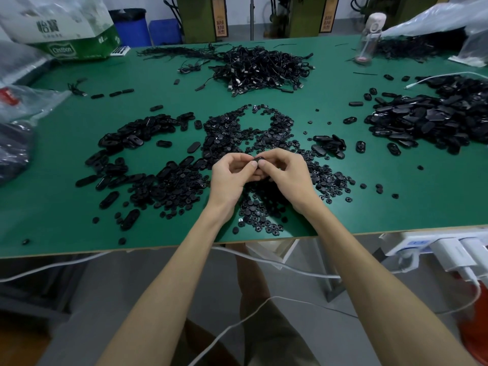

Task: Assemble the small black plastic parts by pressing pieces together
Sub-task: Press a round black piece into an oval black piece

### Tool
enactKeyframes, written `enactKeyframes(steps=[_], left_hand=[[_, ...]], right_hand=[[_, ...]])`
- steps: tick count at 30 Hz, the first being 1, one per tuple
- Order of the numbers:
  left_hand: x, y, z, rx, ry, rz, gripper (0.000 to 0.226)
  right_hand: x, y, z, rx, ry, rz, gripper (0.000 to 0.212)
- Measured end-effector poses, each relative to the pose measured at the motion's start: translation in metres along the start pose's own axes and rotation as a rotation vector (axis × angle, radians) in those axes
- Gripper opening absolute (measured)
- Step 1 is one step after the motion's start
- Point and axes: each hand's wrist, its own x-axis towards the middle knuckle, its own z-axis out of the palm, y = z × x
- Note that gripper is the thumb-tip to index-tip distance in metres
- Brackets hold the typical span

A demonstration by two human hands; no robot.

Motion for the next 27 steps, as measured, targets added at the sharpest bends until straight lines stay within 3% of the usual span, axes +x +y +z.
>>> enactKeyframes(steps=[9,18,27], left_hand=[[-0.0007,-0.0023,-0.0007,0.075,0.013,0.026,0.009],[0.0011,-0.0049,0.0001,0.257,0.081,0.051,0.015],[0.0014,-0.0033,0.0017,0.250,0.095,0.031,0.017]], right_hand=[[-0.0001,0.0016,0.0005,0.034,0.005,0.022,0.012],[-0.0033,-0.0070,0.0024,-0.128,-0.020,-0.049,0.011],[-0.0035,-0.0056,0.0037,-0.158,-0.025,-0.096,0.010]])
